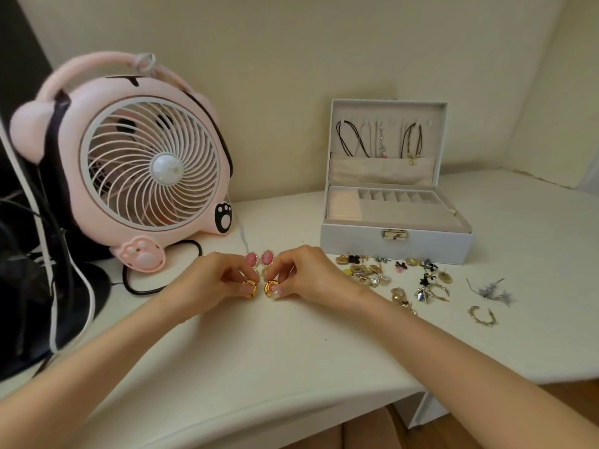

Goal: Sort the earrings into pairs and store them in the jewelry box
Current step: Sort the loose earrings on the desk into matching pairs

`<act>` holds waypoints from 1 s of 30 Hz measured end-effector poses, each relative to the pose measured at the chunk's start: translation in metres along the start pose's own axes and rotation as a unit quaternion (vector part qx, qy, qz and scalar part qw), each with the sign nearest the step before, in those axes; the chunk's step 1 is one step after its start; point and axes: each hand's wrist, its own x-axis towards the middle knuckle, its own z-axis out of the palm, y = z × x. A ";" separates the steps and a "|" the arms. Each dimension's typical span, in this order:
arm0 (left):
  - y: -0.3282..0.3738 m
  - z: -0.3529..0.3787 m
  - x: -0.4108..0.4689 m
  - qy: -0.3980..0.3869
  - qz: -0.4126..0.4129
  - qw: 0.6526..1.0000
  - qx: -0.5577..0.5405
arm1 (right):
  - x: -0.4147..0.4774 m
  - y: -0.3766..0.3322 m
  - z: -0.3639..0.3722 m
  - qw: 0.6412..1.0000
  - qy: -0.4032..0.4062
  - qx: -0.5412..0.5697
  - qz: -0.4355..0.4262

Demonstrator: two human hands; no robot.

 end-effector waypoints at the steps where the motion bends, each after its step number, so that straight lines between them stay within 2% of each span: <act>1: -0.001 0.000 0.001 0.000 0.004 1.000 0.016 | 0.000 0.000 0.001 1.000 0.004 -0.002 -0.001; 5: -0.004 -0.001 0.002 0.005 0.012 0.999 0.047 | 0.001 -0.001 0.002 1.000 0.009 -0.007 -0.007; 22: -0.008 0.001 0.004 0.005 0.037 0.998 0.060 | -0.005 0.000 0.007 0.999 0.037 -0.026 -0.028; 25: -0.006 0.000 0.003 0.012 0.033 0.997 0.066 | -0.008 0.000 -0.006 0.998 0.051 -0.014 -0.032; 30: 0.006 0.002 0.003 0.046 0.057 0.994 0.087 | -0.021 0.013 -0.049 0.992 0.102 -0.068 -0.028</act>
